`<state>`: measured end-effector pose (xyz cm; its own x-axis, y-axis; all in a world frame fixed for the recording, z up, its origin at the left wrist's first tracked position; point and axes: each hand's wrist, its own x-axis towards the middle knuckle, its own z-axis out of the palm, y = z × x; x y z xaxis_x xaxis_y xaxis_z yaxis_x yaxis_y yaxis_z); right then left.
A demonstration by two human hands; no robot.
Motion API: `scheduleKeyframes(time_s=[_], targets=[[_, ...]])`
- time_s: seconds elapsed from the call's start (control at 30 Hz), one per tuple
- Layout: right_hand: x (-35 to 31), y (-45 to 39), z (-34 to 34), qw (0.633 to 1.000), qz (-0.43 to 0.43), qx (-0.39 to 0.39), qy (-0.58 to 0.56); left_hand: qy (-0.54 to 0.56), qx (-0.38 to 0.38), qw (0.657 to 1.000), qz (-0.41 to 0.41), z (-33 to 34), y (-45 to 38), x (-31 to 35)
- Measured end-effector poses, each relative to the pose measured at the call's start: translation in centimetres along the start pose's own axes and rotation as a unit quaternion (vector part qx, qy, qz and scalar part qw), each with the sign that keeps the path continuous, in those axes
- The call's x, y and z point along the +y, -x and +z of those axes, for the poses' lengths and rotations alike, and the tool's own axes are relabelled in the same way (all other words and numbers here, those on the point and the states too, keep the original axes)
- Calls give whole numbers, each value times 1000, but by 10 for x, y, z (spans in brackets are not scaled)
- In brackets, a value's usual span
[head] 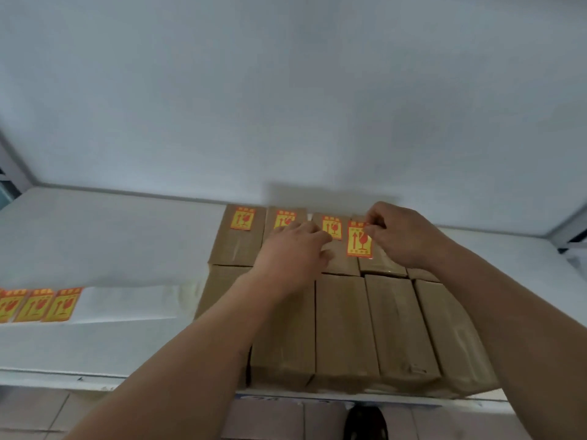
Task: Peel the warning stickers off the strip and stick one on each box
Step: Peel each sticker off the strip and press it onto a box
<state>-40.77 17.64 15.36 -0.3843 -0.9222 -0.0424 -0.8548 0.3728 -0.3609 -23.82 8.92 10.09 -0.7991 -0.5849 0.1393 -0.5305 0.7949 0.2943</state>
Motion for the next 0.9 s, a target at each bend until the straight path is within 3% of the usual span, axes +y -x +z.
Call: scheduleKeyframes(time_s=[0.33,0.9], targets=[[68,-35,-2,998,30,18,-51,2,-37,995,91,38,-33,52],[84,-69,23,997,44,-13,-70,-12,-70,993,92,45,-36,50]])
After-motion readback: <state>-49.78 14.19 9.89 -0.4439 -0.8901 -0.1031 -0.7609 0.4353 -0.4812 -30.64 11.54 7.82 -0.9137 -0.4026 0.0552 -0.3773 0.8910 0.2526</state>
